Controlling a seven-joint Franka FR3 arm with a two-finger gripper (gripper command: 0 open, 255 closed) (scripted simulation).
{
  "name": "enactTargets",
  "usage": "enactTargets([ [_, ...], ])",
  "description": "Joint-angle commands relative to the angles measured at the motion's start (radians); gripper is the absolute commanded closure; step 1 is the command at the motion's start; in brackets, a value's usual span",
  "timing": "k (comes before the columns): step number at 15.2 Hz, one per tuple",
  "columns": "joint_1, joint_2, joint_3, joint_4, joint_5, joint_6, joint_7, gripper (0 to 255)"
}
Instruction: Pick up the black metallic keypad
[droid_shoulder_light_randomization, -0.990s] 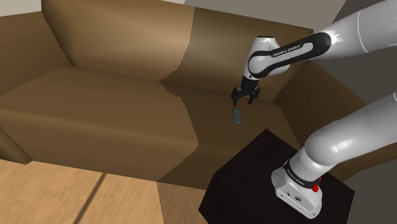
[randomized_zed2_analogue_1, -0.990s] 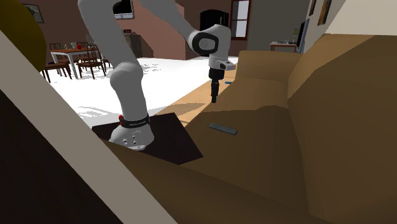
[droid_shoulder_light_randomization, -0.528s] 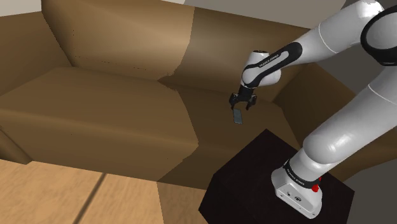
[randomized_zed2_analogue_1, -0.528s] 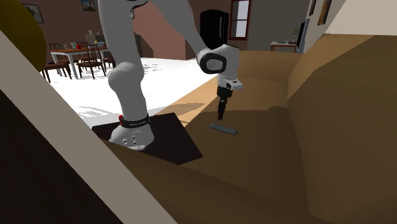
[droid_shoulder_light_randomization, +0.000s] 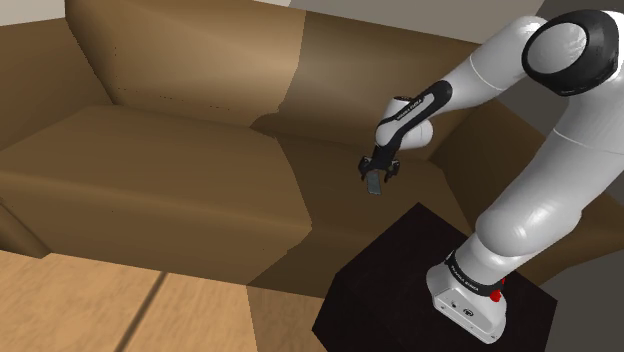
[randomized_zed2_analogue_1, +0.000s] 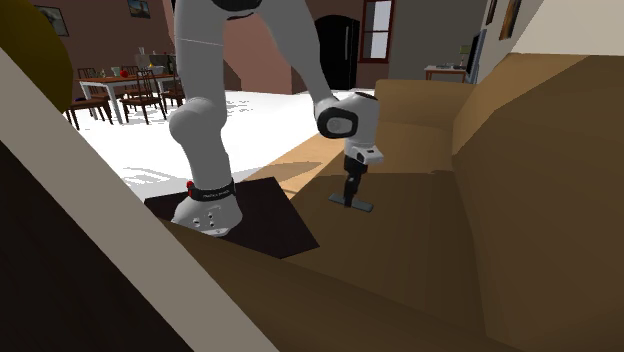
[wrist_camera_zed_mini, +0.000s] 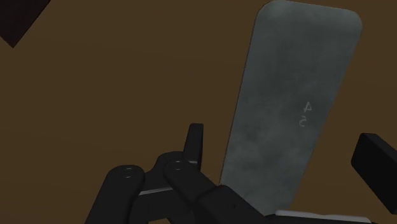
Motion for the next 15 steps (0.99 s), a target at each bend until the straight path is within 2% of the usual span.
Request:
enactTargets([
  [1, -0.001, 0.026, 0.000, -0.001, 0.002, 0.028, -0.003, 0],
  [4, -0.001, 0.035, 0.000, -0.001, 0.003, 0.036, -0.004, 0],
  [5, -0.001, 0.035, 0.001, -0.001, 0.003, 0.037, -0.003, 255],
  [15, -0.001, 0.020, -0.001, -0.002, 0.002, 0.022, -0.003, 255],
])
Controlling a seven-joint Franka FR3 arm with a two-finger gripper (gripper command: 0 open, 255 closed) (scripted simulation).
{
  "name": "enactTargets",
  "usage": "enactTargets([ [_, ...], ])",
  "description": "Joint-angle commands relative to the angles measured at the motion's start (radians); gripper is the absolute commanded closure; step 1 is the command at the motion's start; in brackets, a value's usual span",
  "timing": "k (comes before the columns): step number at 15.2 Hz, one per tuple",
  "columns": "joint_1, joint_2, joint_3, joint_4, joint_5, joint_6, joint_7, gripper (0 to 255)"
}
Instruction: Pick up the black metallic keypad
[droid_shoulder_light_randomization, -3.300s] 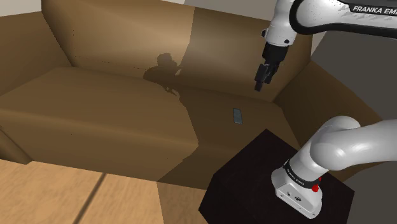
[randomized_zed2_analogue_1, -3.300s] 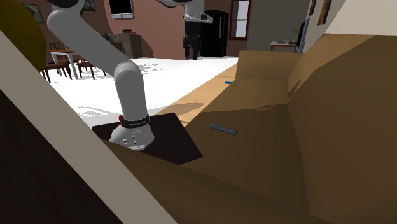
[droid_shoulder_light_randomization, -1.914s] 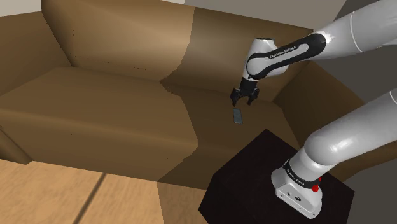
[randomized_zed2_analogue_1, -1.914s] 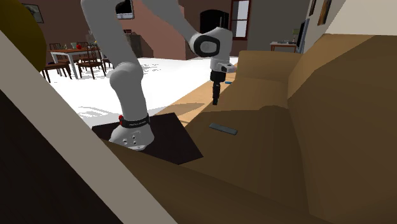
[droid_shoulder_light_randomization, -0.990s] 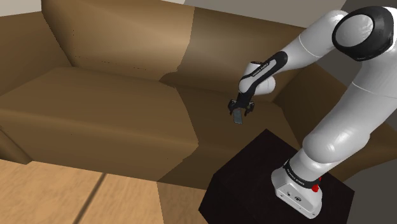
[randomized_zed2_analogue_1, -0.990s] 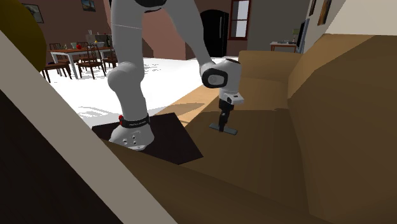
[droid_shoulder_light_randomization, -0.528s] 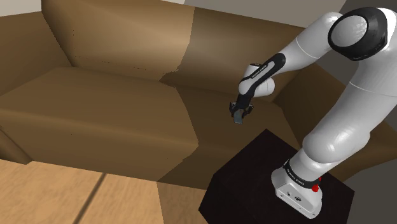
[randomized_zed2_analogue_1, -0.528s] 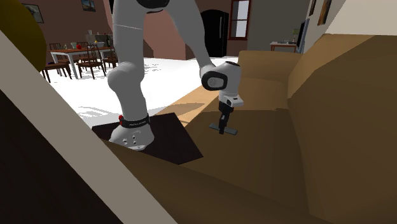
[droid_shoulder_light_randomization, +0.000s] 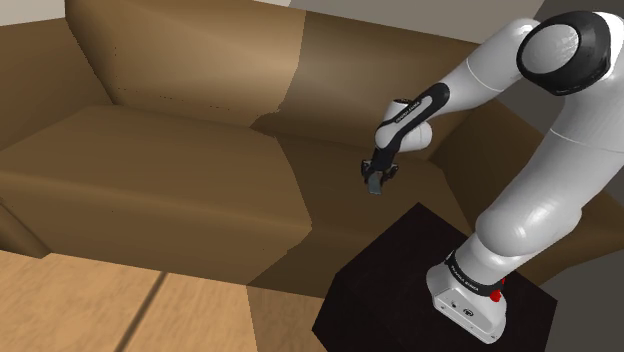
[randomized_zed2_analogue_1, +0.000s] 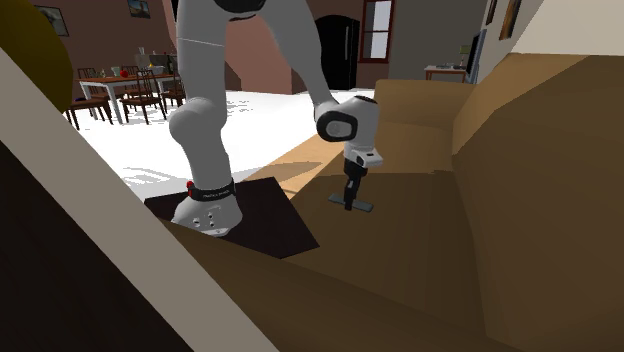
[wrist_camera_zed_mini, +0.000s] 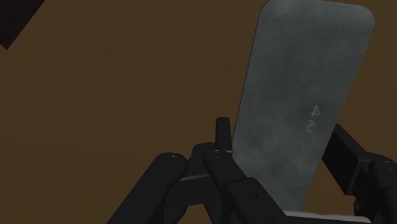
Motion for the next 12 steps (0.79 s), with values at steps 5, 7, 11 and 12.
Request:
enactTargets([
  [5, 0.003, -0.077, 0.000, -0.001, -0.007, -0.076, 0.006, 255],
  [7, 0.003, -0.105, 0.000, 0.000, -0.009, -0.105, 0.008, 255],
  [11, 0.003, -0.158, -0.001, 0.006, -0.014, -0.164, 0.012, 255],
  [12, 0.003, -0.171, -0.001, 0.008, -0.015, -0.179, 0.013, 255],
])
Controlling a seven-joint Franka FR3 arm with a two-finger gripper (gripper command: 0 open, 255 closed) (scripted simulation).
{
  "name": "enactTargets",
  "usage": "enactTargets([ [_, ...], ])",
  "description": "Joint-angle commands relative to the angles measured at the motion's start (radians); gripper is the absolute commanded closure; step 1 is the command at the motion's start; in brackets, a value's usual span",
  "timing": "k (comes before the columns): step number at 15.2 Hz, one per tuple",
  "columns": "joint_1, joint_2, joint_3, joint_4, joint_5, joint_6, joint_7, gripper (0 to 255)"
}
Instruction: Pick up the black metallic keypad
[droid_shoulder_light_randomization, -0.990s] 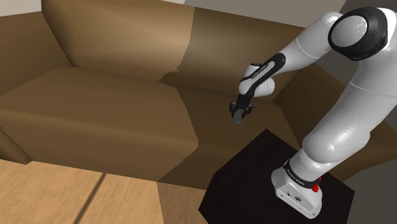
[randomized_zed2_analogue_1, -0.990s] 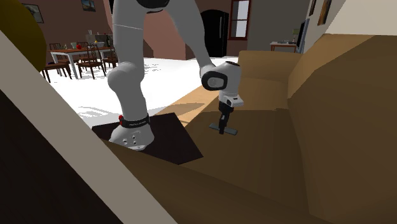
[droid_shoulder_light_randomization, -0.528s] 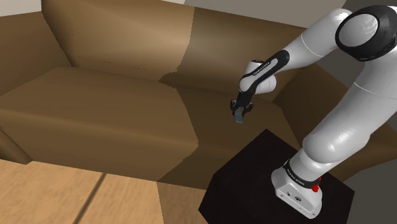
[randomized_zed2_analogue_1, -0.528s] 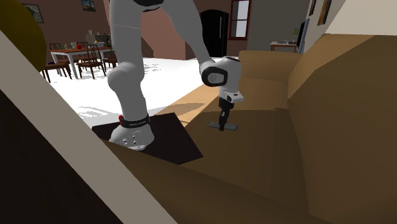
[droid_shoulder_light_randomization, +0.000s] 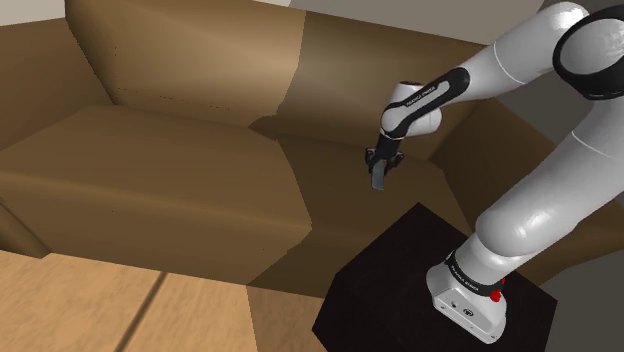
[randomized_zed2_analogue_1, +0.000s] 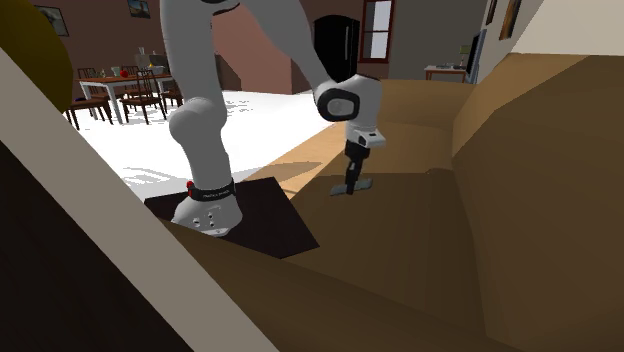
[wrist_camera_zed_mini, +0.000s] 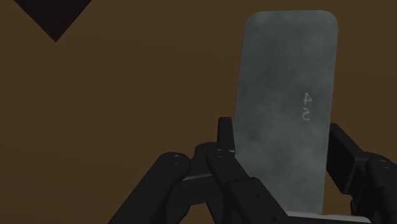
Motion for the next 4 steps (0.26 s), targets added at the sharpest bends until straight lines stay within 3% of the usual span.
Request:
enactTargets([
  [1, 0.001, -0.030, 0.001, 0.001, -0.002, -0.032, 0.004, 255],
  [4, 0.001, -0.045, 0.001, 0.004, -0.003, -0.049, 0.004, 255],
])
